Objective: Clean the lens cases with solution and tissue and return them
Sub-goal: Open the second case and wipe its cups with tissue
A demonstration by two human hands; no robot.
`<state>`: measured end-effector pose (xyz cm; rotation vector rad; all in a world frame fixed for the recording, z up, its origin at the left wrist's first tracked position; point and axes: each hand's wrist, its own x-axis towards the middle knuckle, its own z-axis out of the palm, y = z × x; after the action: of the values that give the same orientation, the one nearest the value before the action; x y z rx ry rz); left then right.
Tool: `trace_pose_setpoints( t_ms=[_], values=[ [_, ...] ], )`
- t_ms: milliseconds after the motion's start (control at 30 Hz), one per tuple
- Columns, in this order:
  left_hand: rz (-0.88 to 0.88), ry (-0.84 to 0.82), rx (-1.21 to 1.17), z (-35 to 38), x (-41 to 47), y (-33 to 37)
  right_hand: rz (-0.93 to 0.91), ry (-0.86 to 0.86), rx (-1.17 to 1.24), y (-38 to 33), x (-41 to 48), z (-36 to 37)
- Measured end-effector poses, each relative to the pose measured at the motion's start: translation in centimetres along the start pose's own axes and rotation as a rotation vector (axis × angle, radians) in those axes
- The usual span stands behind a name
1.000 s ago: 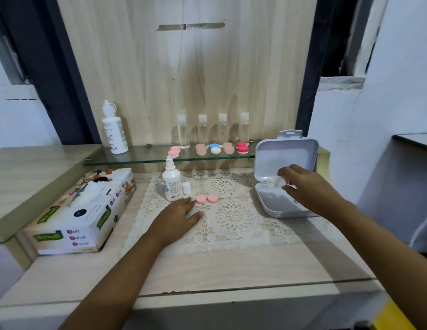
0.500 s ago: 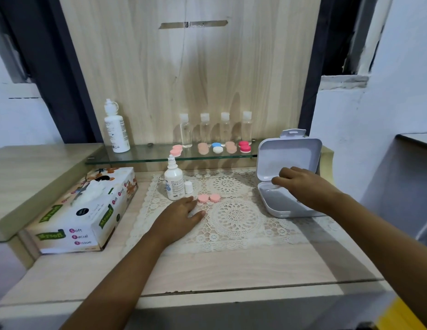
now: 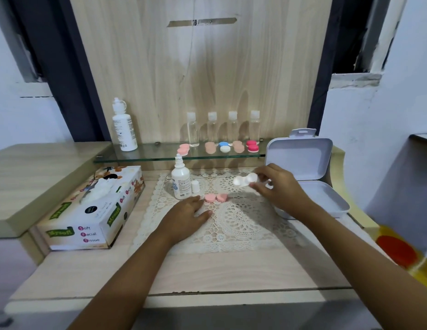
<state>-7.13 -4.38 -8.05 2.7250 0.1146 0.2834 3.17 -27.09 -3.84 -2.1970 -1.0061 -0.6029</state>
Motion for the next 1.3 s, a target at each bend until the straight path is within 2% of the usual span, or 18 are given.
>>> trace_pose_setpoints(
  t_ms=[100, 333, 467, 667, 800, 933, 1000, 1133, 1300],
  values=[
    [-0.007, 0.032, -0.058, 0.0, 0.2, -0.3, 0.033, -0.109, 0.061, -1.7, -0.2, 2.2],
    [-0.015, 0.131, -0.148, -0.1, 0.4, -0.4, 0.094, -0.258, 0.031, -3.4, -1.8, 5.8],
    [-0.020, 0.213, -0.178, -0.1, 0.5, -0.6, 0.088, -0.252, 0.052, -3.5, -2.3, 6.0],
    [0.069, 0.421, -0.258, -1.9, -0.1, 0.3, 0.059, -0.229, -0.004, -3.4, -2.6, 6.4],
    [-0.024, 0.547, -0.376, -6.0, -0.5, 0.0, 0.058, -0.222, -0.006, -3.4, -2.7, 6.4],
    [-0.142, 0.715, -0.258, -10.5, -0.8, -2.9, 0.067, -0.232, -0.021, -3.5, -2.8, 6.4],
    [-0.252, 0.675, -0.098, -12.6, -0.5, -5.4, 0.069, -0.235, -0.021, -3.6, -2.8, 6.3],
    [-0.463, 0.396, 0.097, -14.8, -0.6, -9.5, 0.065, -0.225, -0.008, -3.6, -2.9, 6.2],
    [-0.455, 0.174, 0.293, -15.5, -1.3, -12.8, 0.064, -0.227, -0.003, -3.8, -2.7, 6.2]
  ],
)
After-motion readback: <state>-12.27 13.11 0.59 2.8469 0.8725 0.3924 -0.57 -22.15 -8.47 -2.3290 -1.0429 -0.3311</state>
